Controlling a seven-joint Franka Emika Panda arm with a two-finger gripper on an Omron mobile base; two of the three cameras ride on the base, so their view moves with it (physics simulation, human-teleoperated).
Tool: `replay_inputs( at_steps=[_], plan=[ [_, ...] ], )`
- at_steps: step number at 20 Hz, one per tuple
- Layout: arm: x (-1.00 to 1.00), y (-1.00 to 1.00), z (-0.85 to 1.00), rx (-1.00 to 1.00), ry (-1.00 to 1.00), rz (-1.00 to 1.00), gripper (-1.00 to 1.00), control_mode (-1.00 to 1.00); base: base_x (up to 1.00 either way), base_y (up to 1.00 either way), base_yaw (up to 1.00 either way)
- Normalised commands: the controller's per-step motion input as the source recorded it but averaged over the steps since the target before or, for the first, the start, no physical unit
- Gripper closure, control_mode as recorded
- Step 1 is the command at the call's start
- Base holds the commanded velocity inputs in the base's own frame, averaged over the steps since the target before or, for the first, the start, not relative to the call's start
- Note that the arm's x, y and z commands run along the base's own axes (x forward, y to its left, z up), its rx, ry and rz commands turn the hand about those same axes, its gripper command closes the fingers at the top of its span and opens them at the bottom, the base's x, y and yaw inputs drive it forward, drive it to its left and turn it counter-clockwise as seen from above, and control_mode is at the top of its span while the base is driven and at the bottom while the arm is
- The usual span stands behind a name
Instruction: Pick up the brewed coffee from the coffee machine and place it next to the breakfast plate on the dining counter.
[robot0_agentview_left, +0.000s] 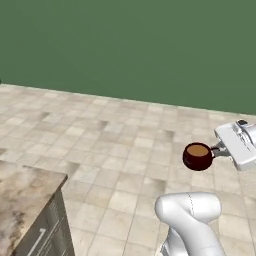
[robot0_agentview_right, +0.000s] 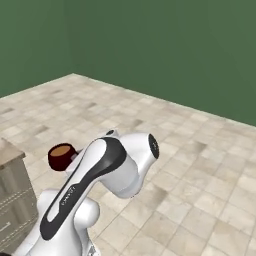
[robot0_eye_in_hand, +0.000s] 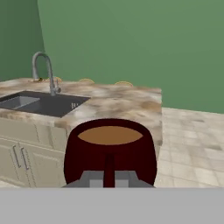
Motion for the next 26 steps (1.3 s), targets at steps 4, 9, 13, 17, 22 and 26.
replay_inputs(
  at_steps=[4, 9, 13, 17, 22, 26],
  plan=[
    [0.0, 0.0, 0.0, 0.0, 0.0, 0.0, 1.0, 1.0, 1.0, -0.1, 0.35],
    [0.0, 0.0, 0.0, 0.0, 0.0, 0.0, 1.0, 1.0, 1.0, -0.2, 0.44],
    [0.0, 0.0, 0.0, 0.0, 0.0, 0.0, 1.0, 1.0, 1.0, -0.23, 0.51],
    [0.0, 0.0, 0.0, 0.0, 0.0, 0.0, 1.0, 1.0, 1.0, -0.22, 0.52],
    [0.0, 0.0, 0.0, 0.0, 0.0, 0.0, 1.0, 1.0, 1.0, -0.2, 0.5],
    [0.0, 0.0, 0.0, 0.0, 0.0, 0.0, 1.0, 1.0, 1.0, -0.23, 0.5]
  ],
)
